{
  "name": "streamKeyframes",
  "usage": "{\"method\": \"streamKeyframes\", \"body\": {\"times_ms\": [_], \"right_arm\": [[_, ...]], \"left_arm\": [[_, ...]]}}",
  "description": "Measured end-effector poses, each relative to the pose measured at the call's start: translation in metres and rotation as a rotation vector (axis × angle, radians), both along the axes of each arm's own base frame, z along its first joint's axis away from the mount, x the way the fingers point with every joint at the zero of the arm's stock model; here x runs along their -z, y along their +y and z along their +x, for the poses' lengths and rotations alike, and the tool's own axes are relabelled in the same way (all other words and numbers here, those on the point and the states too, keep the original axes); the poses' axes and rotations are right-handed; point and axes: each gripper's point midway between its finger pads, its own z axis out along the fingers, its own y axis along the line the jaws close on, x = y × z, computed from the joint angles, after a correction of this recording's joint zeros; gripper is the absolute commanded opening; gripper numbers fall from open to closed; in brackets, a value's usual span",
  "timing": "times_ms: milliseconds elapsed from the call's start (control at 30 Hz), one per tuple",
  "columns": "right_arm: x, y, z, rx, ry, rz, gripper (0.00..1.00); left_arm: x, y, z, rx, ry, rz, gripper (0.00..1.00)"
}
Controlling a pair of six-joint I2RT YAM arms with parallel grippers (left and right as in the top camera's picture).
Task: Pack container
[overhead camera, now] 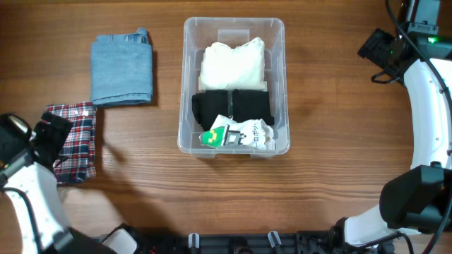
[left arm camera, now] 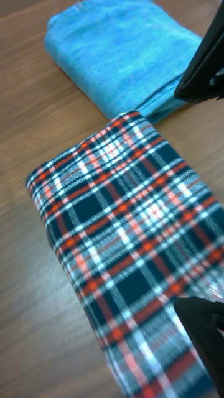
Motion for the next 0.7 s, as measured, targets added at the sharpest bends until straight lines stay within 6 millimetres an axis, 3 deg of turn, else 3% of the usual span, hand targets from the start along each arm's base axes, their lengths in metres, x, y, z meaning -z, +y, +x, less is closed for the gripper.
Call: {"method": "streamKeyframes", "body": {"times_ms": [333, 700], "right_arm": [[0.0, 0.0, 0.0, 0.0, 0.0, 0.0, 1.0], [0.0, 0.0, 0.0, 0.0, 0.0, 0.0, 1.0]], "left_arm": [[0.022, 0.016, -0.026, -0.074, 0.022, -0.121, 1.0], [0.022, 0.016, -0.028, -0.077, 0.02, -0.132, 1.0]]}}
